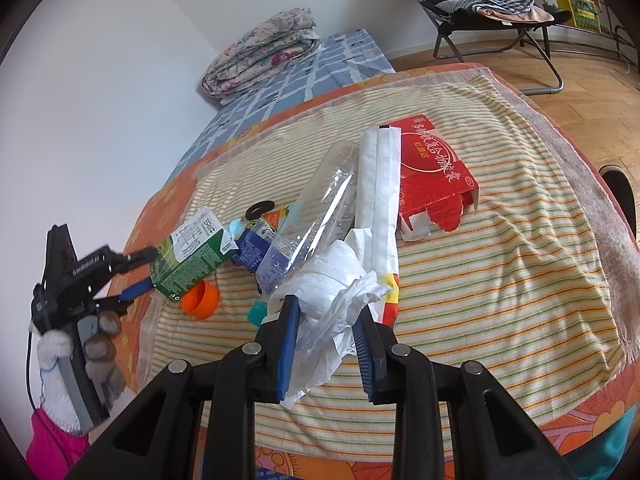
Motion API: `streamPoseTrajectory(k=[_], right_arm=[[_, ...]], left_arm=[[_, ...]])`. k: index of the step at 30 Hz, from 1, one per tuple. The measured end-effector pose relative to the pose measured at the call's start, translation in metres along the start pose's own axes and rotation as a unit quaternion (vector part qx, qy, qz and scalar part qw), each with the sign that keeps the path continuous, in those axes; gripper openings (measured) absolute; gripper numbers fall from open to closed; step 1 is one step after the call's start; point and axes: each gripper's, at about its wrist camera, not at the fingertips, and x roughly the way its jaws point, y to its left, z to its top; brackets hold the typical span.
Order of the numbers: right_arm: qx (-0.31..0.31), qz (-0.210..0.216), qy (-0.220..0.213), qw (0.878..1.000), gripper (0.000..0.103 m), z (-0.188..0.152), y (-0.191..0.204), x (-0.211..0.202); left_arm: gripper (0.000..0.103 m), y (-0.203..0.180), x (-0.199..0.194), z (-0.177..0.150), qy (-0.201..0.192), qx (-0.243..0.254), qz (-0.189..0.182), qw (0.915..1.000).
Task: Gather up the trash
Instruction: 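Lift the carton with left tool while right tool lifts the plastic bag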
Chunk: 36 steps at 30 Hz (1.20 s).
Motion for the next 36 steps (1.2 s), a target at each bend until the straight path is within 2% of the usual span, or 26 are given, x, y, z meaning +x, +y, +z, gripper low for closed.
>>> streamPoseTrajectory(k=[2,4,5,6,7,8,11,16,26,29,34,35,36], right_arm=[[0.000,0.001,0.001,1.000,0.027,0.000,-0.001,0.001],[0.000,0.004,0.004,1.000,0.027,0.000,-0.002,0.001],[0.001,0.005,0.006,1.000,0.027,0.000,-0.003,0.002],[0.001,0.006,0.008,1.000,0.027,-0.001,-0.003,0.003],[0.002,0.006,0.009,1.000,0.027,-0.001,-0.003,0.003],[0.002,0.007,0.011,1.000,0.027,-0.001,-0.004,0.004],[0.009,0.009,0.016,1.000,0.027,-0.002,-0.007,0.007],[0.012,0.012,0.023,1.000,0.027,-0.005,-0.008,0.009],[0.003,0.007,0.027,1.000,0.028,-0.005,-0.001,0.014],[0.000,0.005,0.028,1.000,0.028,-0.004,0.000,0.015],[-0.002,0.003,0.028,1.000,0.028,-0.003,0.001,0.016],[-0.002,0.003,0.028,1.000,0.028,-0.003,0.001,0.016],[-0.002,0.004,0.028,1.000,0.028,-0.002,0.001,0.016]], left_arm=[[0.068,-0.008,-0.004,0.005,-0.009,0.028,0.001,0.9996],[0.073,-0.024,-0.010,0.005,-0.019,0.091,-0.008,0.9956],[0.084,-0.035,-0.013,0.002,-0.020,0.138,-0.006,0.9902],[0.089,-0.043,-0.015,-0.003,-0.024,0.173,0.001,0.9846],[0.089,-0.049,-0.015,-0.007,-0.028,0.199,0.008,0.9795],[0.089,-0.056,-0.014,-0.014,-0.029,0.239,0.020,0.9705],[0.089,-0.062,-0.006,-0.026,-0.013,0.289,0.039,0.9563],[0.089,-0.059,0.005,-0.040,0.004,0.334,0.067,0.9400],[0.089,-0.061,0.020,-0.053,-0.001,0.386,0.093,0.9180],[0.089,-0.064,0.025,-0.053,-0.005,0.392,0.099,0.9145],[0.088,-0.070,0.029,-0.057,-0.003,0.400,0.084,0.9125],[0.085,-0.071,0.028,-0.058,-0.003,0.399,0.080,0.9132],[0.077,-0.072,0.028,-0.058,-0.001,0.398,0.080,0.9137]])
